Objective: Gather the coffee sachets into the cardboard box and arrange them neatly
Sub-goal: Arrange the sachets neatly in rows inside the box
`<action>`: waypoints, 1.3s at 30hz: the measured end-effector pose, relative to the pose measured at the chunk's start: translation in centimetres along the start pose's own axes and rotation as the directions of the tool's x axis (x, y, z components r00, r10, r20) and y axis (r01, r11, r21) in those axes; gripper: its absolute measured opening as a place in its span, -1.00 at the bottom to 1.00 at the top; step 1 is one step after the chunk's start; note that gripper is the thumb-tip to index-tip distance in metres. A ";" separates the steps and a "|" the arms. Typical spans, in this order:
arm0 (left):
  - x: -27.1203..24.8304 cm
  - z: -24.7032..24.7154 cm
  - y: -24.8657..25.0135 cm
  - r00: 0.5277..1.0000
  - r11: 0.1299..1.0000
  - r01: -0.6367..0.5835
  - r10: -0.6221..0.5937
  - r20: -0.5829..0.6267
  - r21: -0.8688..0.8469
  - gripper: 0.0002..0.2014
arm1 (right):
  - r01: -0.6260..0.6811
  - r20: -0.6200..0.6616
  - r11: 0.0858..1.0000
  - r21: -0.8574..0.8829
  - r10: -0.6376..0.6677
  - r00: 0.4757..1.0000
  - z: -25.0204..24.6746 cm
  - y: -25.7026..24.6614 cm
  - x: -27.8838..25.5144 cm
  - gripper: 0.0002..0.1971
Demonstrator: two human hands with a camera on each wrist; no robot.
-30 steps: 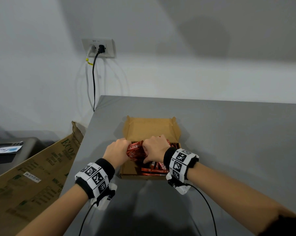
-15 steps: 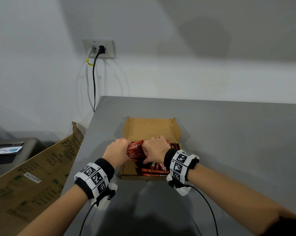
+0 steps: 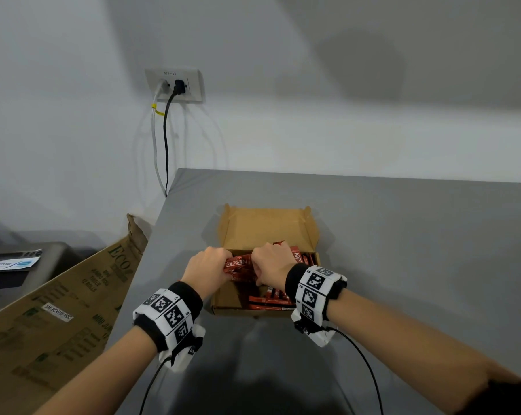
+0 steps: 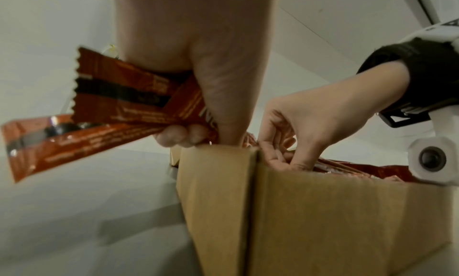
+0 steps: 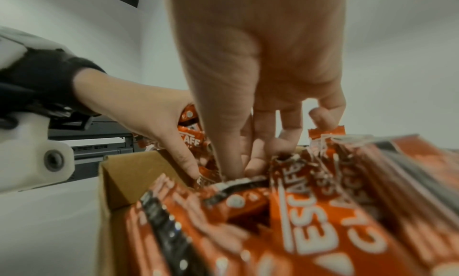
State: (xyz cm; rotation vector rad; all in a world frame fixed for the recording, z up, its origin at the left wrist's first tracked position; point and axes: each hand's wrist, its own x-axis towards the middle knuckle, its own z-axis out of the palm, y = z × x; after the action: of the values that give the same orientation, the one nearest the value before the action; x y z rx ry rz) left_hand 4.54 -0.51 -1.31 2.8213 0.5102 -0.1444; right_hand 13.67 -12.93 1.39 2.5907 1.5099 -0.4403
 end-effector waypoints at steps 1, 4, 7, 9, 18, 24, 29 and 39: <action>0.0 0.0 -0.1 1.000 1.000 0.003 -0.003 0.005 -0.004 -0.88 | -0.004 0.000 1.000 0.002 0.004 1.000 -0.1 0.0 0.0 -0.82; 0.1 0.3 -0.3 1.000 1.000 -0.004 0.004 -0.028 -0.006 -0.87 | -0.014 -0.019 1.000 0.025 0.015 1.000 -0.3 0.0 0.1 -0.82; 0.0 0.7 -0.5 0.998 1.000 -0.017 0.016 -0.055 -0.003 -0.84 | -0.013 -0.026 0.999 0.052 0.014 1.000 -0.3 0.1 -0.1 -0.84; -0.1 0.8 -0.5 0.998 1.000 -0.027 0.027 -0.048 -0.004 -0.84 | -0.011 -0.019 0.999 0.053 0.012 1.000 -0.4 0.1 -0.2 -0.84; -0.3 0.8 -0.5 0.998 0.999 -0.035 0.035 -0.056 0.002 -0.88 | 0.005 -0.030 0.999 -0.048 -0.006 1.000 0.0 0.4 -0.1 -0.85; -0.3 0.6 -0.4 0.998 0.999 -0.036 0.035 -0.056 -0.022 -0.87 | 0.012 -0.021 1.000 -0.005 -0.012 1.000 -0.1 0.8 0.1 -0.77; -0.4 0.6 -0.4 0.997 0.999 -0.039 0.037 -0.066 -0.024 -0.86 | 0.024 -0.003 1.000 -0.012 -0.024 1.000 -0.2 0.7 -0.1 -0.73; -0.7 -0.5 -0.1 0.997 0.998 -0.041 0.037 -0.073 -0.051 -0.85 | 0.039 -0.042 0.999 0.006 -0.038 0.998 -0.7 0.8 -0.4 -0.63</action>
State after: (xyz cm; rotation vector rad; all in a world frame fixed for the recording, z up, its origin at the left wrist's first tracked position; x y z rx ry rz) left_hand 3.89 -0.51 -0.77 2.7918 0.4672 -0.0208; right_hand 14.32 -13.48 2.16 2.5956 1.5764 -0.3986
